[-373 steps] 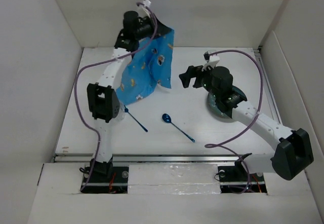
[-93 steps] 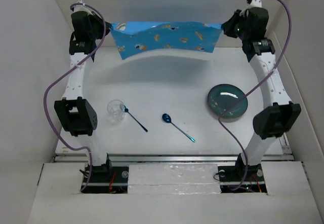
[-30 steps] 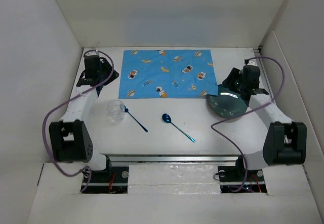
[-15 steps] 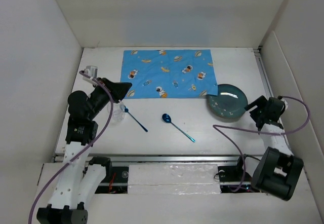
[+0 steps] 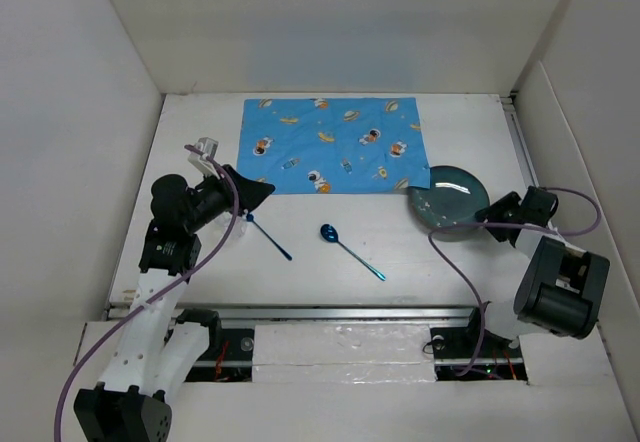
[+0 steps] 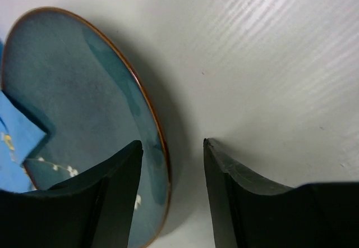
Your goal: Set the dinner table for one person
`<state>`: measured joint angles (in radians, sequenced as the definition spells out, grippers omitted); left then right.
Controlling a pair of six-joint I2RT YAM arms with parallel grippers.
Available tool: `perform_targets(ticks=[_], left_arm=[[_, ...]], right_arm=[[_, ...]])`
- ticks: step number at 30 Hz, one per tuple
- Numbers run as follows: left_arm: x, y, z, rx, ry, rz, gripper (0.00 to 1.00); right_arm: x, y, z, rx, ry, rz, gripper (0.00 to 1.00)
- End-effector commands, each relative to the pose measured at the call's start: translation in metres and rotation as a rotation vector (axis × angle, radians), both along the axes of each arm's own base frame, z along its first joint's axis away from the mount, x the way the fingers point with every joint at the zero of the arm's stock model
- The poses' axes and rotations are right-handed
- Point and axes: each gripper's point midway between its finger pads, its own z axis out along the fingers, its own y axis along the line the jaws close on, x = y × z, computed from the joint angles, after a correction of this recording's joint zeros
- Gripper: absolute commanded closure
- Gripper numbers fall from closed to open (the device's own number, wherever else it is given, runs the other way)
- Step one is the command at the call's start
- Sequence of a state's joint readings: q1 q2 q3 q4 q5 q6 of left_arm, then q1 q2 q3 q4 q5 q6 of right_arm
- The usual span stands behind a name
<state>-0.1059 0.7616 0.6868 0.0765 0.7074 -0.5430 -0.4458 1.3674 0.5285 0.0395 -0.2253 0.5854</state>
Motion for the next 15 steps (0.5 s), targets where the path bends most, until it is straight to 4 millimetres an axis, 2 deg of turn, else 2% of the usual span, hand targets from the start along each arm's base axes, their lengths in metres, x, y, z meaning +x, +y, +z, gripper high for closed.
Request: perform_targets(ticks=[1, 6, 9, 10, 11, 12, 13, 15], left_arm=[[-0.006, -0.004, 0.022, 0.008, -0.086, -0.043, 0.78], [-0.006, -0.004, 0.024, 0.01, -0.089, -0.039, 0.78], [-0.006, -0.004, 0.023, 0.011, -0.085, -0.037, 0.78], [-0.006, -0.003, 0.024, 0.013, -0.088, -0.034, 0.78], [-0.006, -0.003, 0.024, 0.015, -0.093, -0.033, 0.78], [-0.006, -0.002, 0.024, 0.016, -0.093, -0.03, 0.78], [-0.006, -0.002, 0.024, 0.017, -0.09, -0.029, 0.78], [-0.005, -0.002, 0.023, 0.017, -0.087, -0.029, 0.82]], right_arm=[[0.023, -0.006, 0.013, 0.033, -0.06, -0.005, 0.51], [0.027, -0.006, 0.013, 0.085, -0.084, -0.036, 0.66], [0.028, -0.004, 0.003, 0.157, -0.086, -0.053, 0.82], [0.031, -0.004, 0.002, 0.18, -0.102, -0.053, 0.92], [0.032, -0.003, 0.004, 0.203, -0.113, -0.063, 0.96], [0.03, -0.01, 0.006, 0.212, -0.124, -0.092, 1.0], [0.026, -0.012, 0.006, 0.216, -0.124, -0.106, 1.0], [0.022, -0.025, 0.031, 0.154, -0.168, -0.139, 1.0]])
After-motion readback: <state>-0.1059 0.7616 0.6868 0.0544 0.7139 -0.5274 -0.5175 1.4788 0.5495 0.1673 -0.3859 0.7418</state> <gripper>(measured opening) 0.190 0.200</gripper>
